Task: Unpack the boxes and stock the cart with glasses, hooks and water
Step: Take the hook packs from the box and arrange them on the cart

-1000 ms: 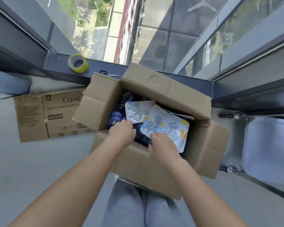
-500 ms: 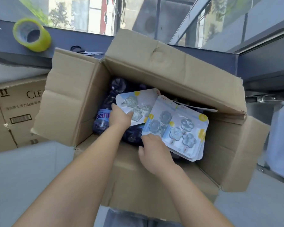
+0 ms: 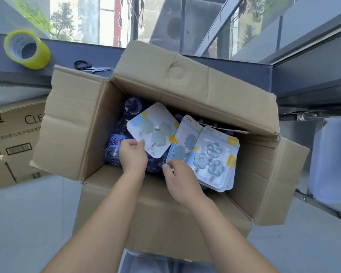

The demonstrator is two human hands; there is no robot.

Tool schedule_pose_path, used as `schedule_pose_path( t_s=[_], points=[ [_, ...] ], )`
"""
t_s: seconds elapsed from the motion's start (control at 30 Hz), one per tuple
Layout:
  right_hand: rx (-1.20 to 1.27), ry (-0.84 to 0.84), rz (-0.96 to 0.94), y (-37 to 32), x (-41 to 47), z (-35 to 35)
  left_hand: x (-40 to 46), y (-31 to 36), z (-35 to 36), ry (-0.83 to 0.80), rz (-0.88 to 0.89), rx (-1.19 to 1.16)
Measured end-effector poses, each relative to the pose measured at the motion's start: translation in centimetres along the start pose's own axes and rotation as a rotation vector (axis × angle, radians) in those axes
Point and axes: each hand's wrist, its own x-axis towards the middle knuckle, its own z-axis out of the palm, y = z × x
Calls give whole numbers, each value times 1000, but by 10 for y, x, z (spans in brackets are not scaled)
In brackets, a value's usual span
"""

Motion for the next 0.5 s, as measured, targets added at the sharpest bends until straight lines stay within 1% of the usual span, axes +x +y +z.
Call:
schedule_pose_path(
  t_s=[0.07, 0.13, 0.2, 0.27, 0.3, 0.37, 0.43, 0.5],
  points=[
    [267, 23, 103, -4, -6, -6, -23, -1, -14, 41, -22, -158],
    [520, 6, 206, -7, -9, -14, -50, 4, -27, 25, -78, -307],
    [805, -56, 263, -7, -11, -21, -79, 7, -33, -68, -121, -385],
    [1056, -88, 266, -2, -13, -30, -101, 5, -29, -184, -150, -371],
    [1127, -81, 267, 3, -14, -35, -108, 3, -26, -245, -169, -353],
    [1153, -75, 281, 18, -14, -43, -111, -2, -20, -367, -242, -338],
    [1092, -91, 284, 36, -17, -53, -102, -4, -17, -456, -338, -386],
    [1034, -151, 270, 54, -20, -62, -91, -4, -13, -544, -383, -402]
  ],
)
